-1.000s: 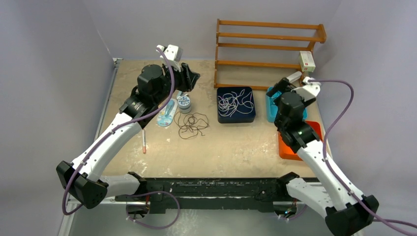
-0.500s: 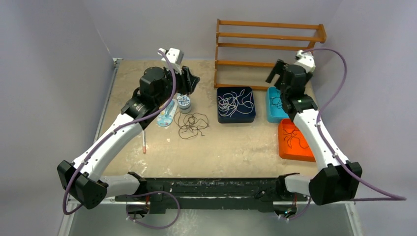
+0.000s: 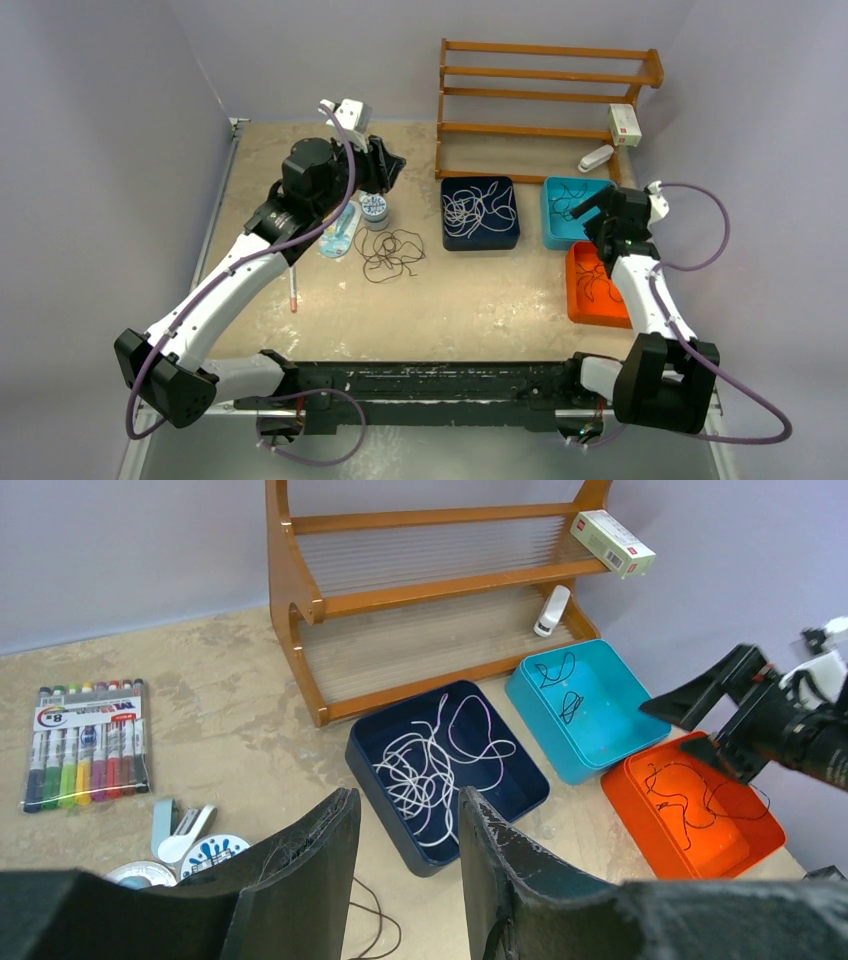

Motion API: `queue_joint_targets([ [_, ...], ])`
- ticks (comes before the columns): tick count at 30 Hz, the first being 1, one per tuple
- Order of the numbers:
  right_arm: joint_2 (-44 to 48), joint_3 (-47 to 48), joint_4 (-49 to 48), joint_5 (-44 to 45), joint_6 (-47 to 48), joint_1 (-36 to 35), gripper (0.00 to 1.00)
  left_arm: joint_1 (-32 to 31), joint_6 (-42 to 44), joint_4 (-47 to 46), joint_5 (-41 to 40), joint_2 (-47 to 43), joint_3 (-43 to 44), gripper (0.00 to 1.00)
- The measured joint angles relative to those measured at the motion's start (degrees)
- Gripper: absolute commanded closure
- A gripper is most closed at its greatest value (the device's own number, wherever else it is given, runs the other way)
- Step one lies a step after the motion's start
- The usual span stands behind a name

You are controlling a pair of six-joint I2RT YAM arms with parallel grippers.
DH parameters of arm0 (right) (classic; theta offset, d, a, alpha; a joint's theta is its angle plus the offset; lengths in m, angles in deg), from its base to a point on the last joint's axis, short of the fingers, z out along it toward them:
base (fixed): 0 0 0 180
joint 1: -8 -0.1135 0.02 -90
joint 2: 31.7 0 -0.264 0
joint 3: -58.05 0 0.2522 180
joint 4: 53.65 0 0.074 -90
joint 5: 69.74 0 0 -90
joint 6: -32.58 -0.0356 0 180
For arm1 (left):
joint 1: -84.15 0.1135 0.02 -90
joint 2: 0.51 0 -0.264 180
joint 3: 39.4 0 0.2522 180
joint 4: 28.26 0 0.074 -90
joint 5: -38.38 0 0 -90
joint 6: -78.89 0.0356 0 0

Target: Untangle the cables

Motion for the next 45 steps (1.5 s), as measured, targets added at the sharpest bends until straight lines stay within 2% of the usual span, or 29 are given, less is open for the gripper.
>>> queue_joint_targets([
  [5, -0.7, -5.05, -1.42, -3.74, -2.93, -0.04, 0.01, 0.0, -0.04, -0.17, 0.0, -0.26, -0.68, 0.6],
  [16, -7.67, -5.4, -9.03, -6.8, -3.63, -0.04, 0.03, 0.0, -0.42, -0.2, 0.04, -0.26, -0.83, 0.6],
  [26, -11.39, -5.53, -11.08, -5.29, -3.72, -0.04, 0.22, 0.0, -0.39, 0.07, -0.22, -0.26, -0.83, 0.6],
  [37, -13.2, -6.25, -12.17, -4.0, -3.06, -0.9, 0.3, 0.0, -0.15, 0.09, -1.27, -0.26, -0.92, 0.6],
  [45, -14.34, -6.19, -12.09, -2.12, -2.47, -7.28, 0.38, 0.0, 0.04, 0.17, -1.68, -0.26, -1.77, 0.6],
])
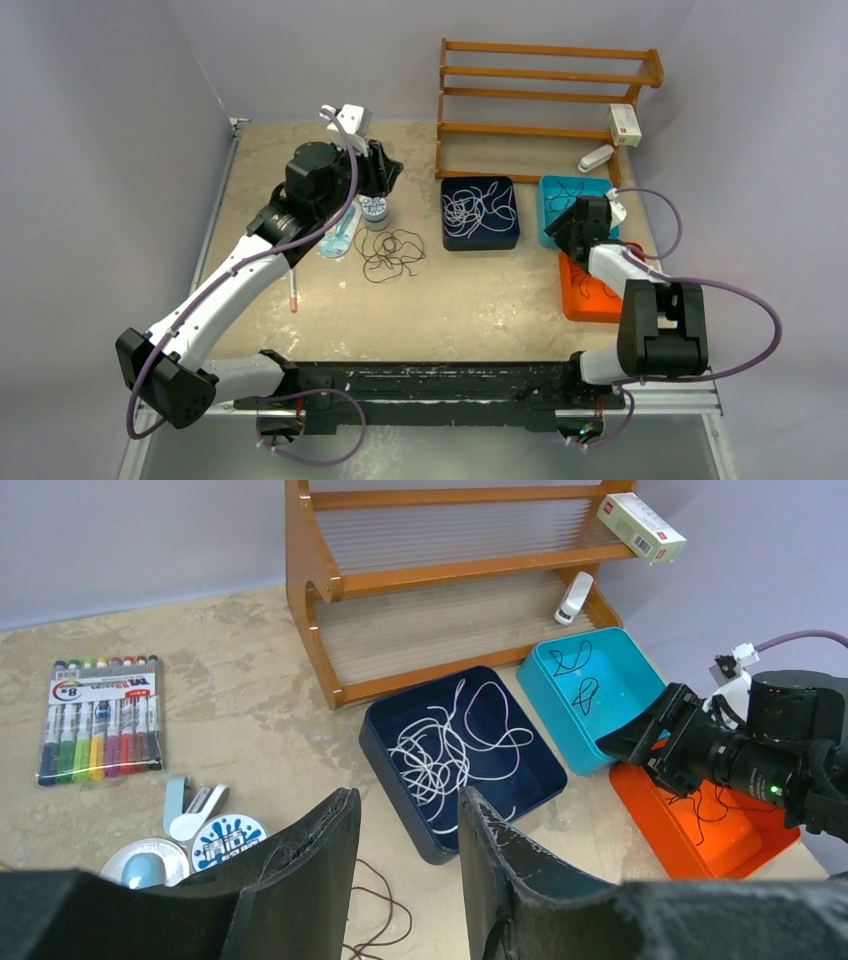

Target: Untangle the cables

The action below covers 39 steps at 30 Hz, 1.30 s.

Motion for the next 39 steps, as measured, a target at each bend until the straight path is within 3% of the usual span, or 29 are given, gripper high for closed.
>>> queue_joint_targets([
  [13, -5.31, 4.98, 1.55, 1.44, -1.38, -9.97, 0.42, 0.0, 0.02, 0.13, -0.68, 0.0, -0.09, 0.6],
  [21, -8.57, 9.27, 2.29, 2.62, -0.83, -15.96, 0.26, 0.0, 0.02, 0.11, -0.96, 0.0, -0.39, 0.6],
  [31, 7.61, 9.7, 12.87, 11.76, -2.36, -16.39, 0.18, 0.0, -0.02, -0.11, -0.85, 0.0, -1.97, 0.6],
  [39, 14.16, 9.7, 25.14, 24.76, -12.39, -16.28, 0.18, 0.35, -0.02, -0.13, -0.59, 0.0, -2.34, 0.6],
])
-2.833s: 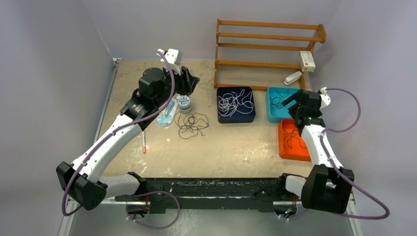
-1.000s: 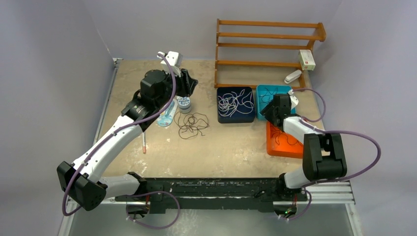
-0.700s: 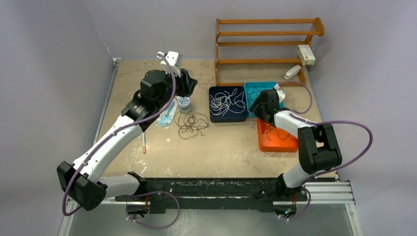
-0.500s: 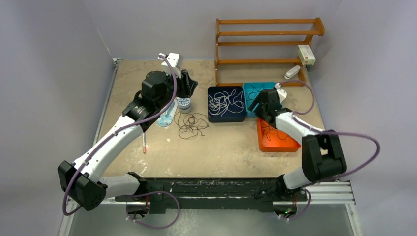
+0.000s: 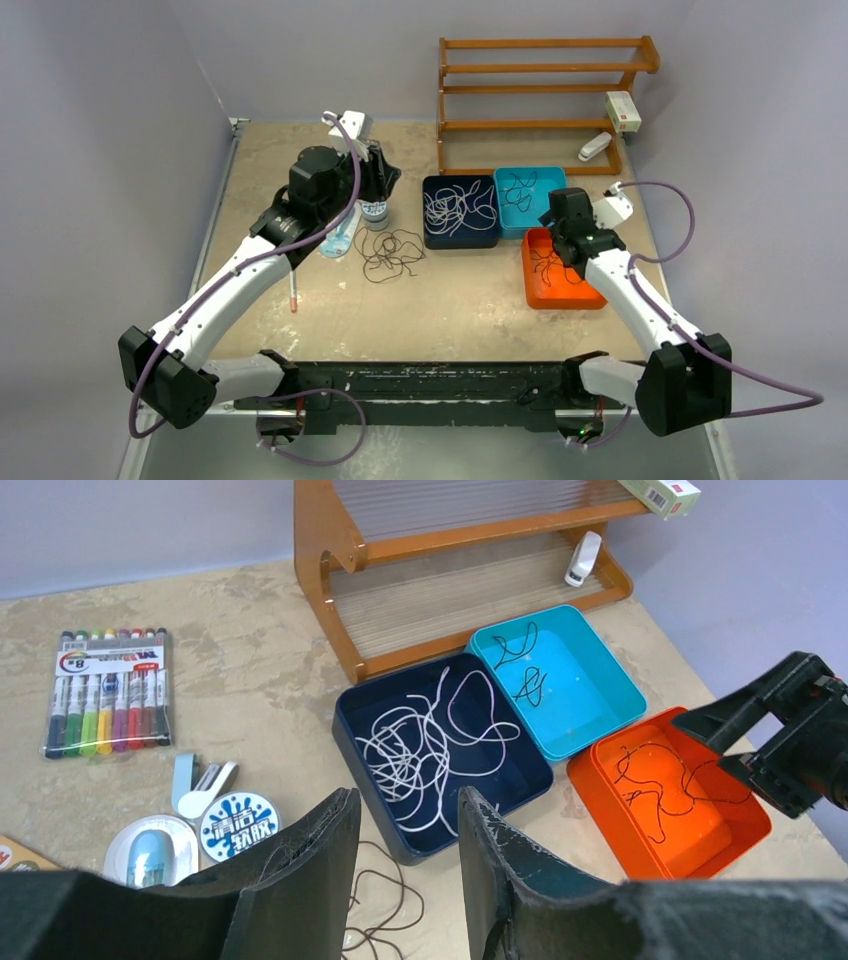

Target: Untangle the cables

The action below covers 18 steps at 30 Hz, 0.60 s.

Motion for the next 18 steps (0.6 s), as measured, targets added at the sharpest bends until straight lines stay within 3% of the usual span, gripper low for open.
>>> queue_joint_targets([
  [8, -2.01, 0.0, 10.88, 5.07, -10.62, 4.37, 0.2, 1.55, -0.04, 0.02, 1.05, 0.0, -0.48, 0.6],
  [18, -2.08, -2.14, 9.09, 4.76, -11.45, 12.0, 0.35, 1.95, -0.46, -0.04, 2.34, 0.0, -0.57, 0.6],
])
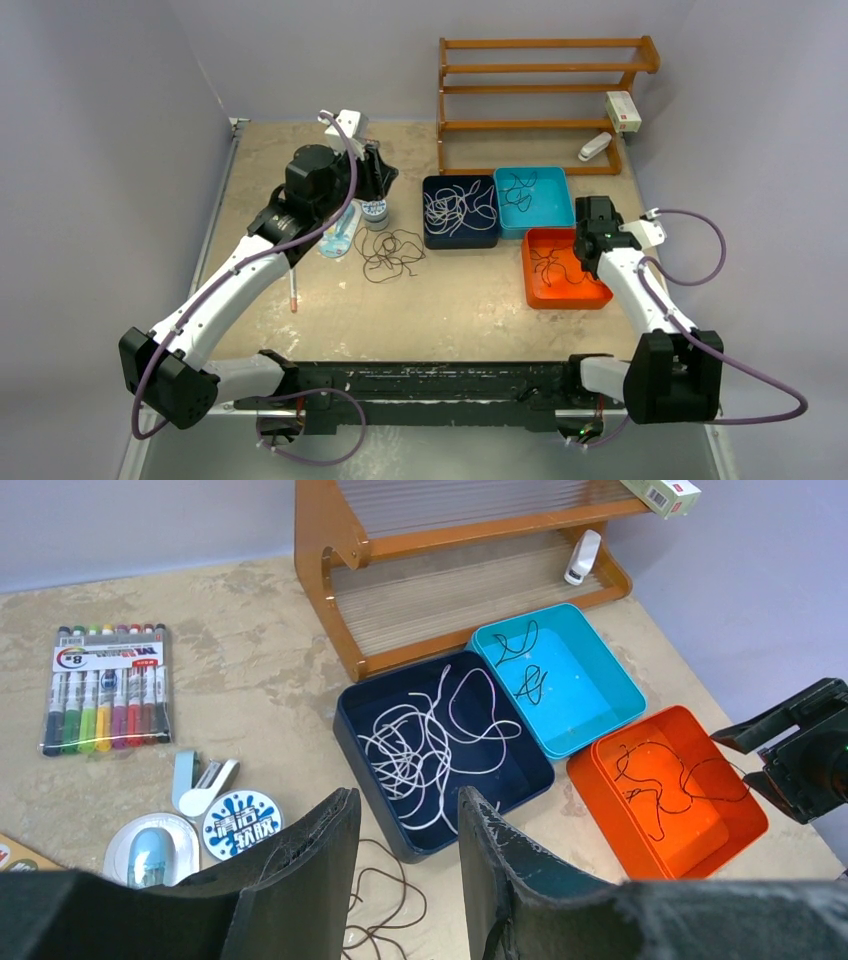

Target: Untangle the cables

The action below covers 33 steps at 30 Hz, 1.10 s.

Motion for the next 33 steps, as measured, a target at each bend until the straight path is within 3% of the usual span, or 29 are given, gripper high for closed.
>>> queue_joint_targets([
  [15, -4.52, -3.48, -8.02, -2.29, 1.09, 4.74, 0.46, 0.74, -0.11, -0.09, 0.63, 0.24, 0.0, 0.6],
  [23, -6.01, -4.46, -10.8, -3.41, 1.31, 5.22, 0.56, 1.14, -0.24, -0.2, 0.85, 0.5, 0.0, 0.6],
  [33, -6.49, -5.4, -12.39, -3.65, 1.31, 5.9, 0.6, 1.16, -0.61, -0.33, 1.09, 0.5, 0.0, 0.6],
])
